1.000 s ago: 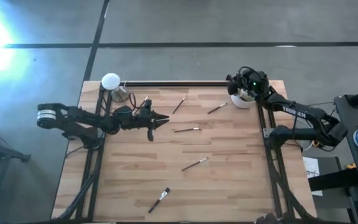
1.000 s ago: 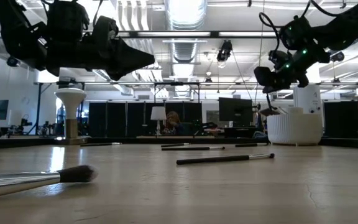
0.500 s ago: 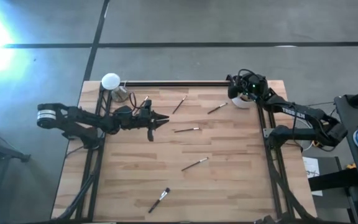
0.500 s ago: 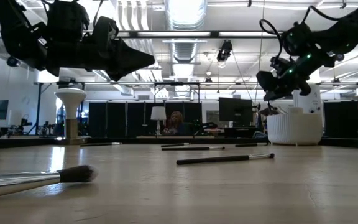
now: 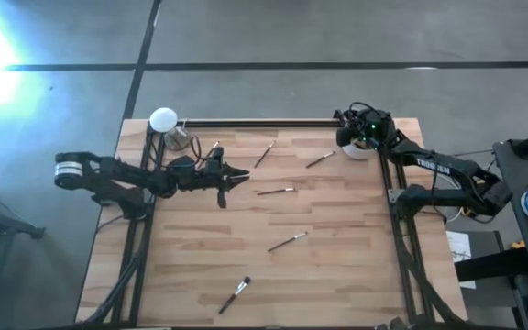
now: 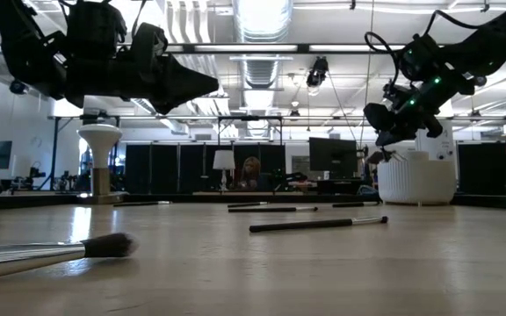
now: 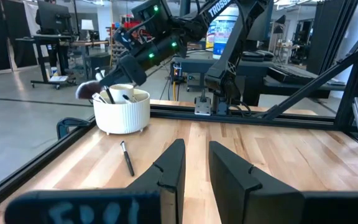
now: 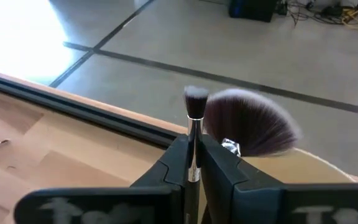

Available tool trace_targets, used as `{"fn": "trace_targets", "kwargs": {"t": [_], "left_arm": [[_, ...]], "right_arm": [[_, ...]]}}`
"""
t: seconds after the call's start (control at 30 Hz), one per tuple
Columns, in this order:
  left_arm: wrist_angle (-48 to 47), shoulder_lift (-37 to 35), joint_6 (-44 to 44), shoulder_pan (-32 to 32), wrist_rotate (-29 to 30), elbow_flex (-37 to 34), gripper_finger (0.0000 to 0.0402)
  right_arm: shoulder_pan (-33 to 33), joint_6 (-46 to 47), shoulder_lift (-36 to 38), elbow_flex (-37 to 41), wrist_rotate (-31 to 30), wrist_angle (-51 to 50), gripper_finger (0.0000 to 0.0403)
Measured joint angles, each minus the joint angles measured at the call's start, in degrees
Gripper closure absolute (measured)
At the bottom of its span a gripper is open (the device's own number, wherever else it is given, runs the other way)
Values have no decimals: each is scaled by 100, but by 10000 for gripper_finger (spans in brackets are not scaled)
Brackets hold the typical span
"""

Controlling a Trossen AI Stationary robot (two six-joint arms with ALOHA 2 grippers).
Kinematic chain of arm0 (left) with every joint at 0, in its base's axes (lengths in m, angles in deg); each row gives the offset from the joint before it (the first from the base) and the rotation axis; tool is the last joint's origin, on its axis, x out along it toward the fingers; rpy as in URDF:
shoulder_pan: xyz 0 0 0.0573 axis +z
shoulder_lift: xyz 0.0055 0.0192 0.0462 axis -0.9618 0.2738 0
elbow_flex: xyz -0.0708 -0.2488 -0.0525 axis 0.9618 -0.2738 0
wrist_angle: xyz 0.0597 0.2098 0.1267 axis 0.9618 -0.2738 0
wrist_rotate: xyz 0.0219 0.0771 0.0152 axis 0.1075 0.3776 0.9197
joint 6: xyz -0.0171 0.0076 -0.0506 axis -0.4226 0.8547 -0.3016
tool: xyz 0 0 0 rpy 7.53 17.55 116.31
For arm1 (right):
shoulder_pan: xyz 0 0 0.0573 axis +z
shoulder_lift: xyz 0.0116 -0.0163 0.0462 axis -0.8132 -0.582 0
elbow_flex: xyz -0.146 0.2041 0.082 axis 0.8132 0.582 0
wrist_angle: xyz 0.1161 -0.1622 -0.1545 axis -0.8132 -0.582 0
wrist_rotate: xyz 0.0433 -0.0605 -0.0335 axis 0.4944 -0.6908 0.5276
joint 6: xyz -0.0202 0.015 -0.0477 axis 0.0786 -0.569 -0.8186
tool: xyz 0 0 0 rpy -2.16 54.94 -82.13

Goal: Put items in baskets/containers
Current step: Put the black eyeshadow brush into the white organizer

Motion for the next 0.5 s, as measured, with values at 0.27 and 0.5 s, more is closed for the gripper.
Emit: {"fn": "trace_targets", "kwargs": {"t": [0.27, 0.5], "left_arm": [[-45, 0, 0, 0, 0, 0, 335], [-180, 2, 2, 0, 103, 1, 335]], "right_arm": [[0, -66, 0, -215, -10, -154, 321], [40, -74, 80, -390, -9, -439, 286]]}}
